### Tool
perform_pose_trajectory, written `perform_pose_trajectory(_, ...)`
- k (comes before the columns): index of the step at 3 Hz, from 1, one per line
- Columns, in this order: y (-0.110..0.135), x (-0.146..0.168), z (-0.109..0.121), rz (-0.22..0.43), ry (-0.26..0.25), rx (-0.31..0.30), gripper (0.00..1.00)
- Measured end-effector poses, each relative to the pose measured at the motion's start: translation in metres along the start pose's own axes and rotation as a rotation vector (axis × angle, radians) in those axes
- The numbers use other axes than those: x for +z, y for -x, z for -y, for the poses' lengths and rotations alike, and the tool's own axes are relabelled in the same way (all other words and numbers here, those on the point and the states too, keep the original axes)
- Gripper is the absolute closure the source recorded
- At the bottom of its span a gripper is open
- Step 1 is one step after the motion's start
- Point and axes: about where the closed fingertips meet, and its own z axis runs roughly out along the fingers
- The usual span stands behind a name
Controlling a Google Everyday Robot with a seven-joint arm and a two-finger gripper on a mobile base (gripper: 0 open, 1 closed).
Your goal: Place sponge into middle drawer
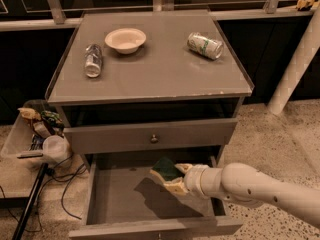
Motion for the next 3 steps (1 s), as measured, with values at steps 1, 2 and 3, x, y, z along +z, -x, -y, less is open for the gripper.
perform_pose_trajectory(1, -0.021, 0.015, 0.017, 0.017, 0.022, 0.058, 1.00)
perform_pose_trajectory(2, -0.025, 0.028, 0.022, 0.006, 0.024, 0.064, 1.00)
perform_pose_trajectory(3, -0.033, 0.046, 0.031, -0.007, 0.030, 0.069, 1.00)
